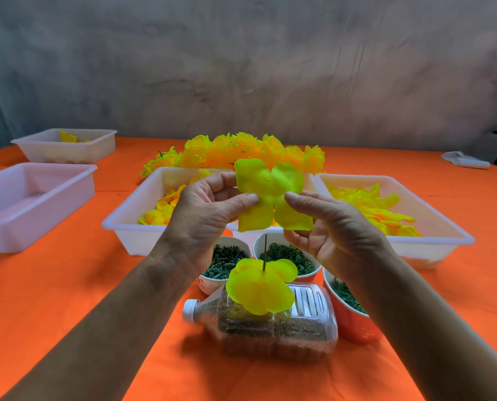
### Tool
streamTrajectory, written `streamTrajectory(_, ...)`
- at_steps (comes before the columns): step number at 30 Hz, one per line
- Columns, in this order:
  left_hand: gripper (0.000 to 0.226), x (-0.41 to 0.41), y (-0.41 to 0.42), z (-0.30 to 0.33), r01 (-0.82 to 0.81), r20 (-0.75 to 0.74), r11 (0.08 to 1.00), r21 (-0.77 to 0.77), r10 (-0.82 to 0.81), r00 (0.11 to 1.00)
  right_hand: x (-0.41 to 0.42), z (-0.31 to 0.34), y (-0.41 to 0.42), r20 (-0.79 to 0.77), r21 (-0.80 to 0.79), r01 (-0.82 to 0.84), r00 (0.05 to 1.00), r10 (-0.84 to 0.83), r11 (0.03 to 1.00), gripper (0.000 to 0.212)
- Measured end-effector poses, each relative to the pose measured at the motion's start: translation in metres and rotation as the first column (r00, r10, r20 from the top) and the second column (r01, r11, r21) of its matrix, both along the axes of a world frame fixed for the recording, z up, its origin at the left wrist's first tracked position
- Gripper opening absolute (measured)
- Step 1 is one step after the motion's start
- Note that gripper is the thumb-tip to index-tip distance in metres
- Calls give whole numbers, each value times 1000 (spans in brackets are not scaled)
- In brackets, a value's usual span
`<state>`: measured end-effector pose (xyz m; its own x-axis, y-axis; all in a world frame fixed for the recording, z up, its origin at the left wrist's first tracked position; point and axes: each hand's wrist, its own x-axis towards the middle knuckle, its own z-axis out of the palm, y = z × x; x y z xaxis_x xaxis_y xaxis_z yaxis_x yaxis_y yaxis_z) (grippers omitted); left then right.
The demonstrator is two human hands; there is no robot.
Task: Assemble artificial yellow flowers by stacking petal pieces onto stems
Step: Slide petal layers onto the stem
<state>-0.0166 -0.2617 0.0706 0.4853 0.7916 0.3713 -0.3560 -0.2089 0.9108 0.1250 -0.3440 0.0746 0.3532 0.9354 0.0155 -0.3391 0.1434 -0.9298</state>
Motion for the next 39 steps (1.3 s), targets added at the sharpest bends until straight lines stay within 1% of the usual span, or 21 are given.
streamTrajectory(2, 26, -1, -1, 0, -2, -28, 1000, -1, 2, 1000, -1, 1, -2, 87, -22, -13, 996, 15, 1000, 33)
streamTrajectory(3, 23, -1, -2, -1, 0, -41, 1000, -2, 0, 999, -1, 1, -2, 114, -31, -9, 993, 12, 999, 32)
streamTrajectory(6, 19, -4, -6, -1, 19, -77, 999, -30, -21, 997, -4, 3, -3, 129, -42, -2, 992, 7, 999, 42)
streamTrajectory(7, 23, -5, -7, -1, 24, -92, 999, -46, -28, 995, -4, 3, -4, 126, -42, -1, 992, 6, 999, 44)
streamTrajectory(10, 46, -8, -11, 0, 18, -162, 995, -102, -34, 986, -6, 3, -6, 116, -37, -10, 993, 14, 999, 46)
streamTrajectory(11, 45, -10, -12, -1, 25, -186, 994, -110, -45, 982, -6, 2, -6, 112, -34, -16, 993, 20, 999, 47)
streamTrajectory(13, 36, -11, -10, -3, 55, -226, 990, -128, -83, 971, -7, 1, -7, 109, -33, -28, 994, 32, 999, 46)
streamTrajectory(16, 40, -12, -8, -4, 73, -269, 978, -198, -126, 955, -8, 0, -8, 109, -42, -55, 992, 60, 998, 41)
streamTrajectory(19, 40, -12, -8, -2, 85, -269, 959, -270, -160, 950, -10, -2, -8, 103, -57, -75, 991, 80, 996, 40)
streamTrajectory(22, 39, -11, -6, -2, 83, -286, 954, -287, -168, 943, -12, -3, -9, 109, -98, -98, 988, 109, 990, 33)
streamTrajectory(27, 36, -13, -5, -6, 97, -286, 942, -322, -194, 938, -14, -7, -10, 147, -202, -76, 983, 107, 976, 37)
streamTrajectory(29, 44, -14, -5, -7, 92, -293, 937, -337, -197, 936, -14, -8, -10, 147, -218, -75, 983, 109, 973, 38)
streamTrajectory(31, 58, -13, -6, -9, 86, -324, 938, -336, -201, 924, -15, -10, -10, 141, -227, -76, 984, 110, 971, 34)
streamTrajectory(32, 60, -13, -6, -10, 85, -338, 938, -336, -205, 918, -15, -10, -10, 140, -230, -78, 984, 112, 970, 30)
streamTrajectory(35, 52, -12, -7, -12, 96, -363, 936, -339, -224, 905, -15, -12, -10, 133, -243, -86, 984, 121, 966, 15)
streamTrajectory(37, 50, -11, -6, -13, 86, -364, 934, -347, -218, 906, -15, -12, -10, 131, -249, -98, 982, 134, 964, 19)
streamTrajectory(39, 53, -11, -4, -14, 70, -359, 932, -356, -205, 911, -16, -11, -10, 127, -251, -113, 981, 148, 961, 29)
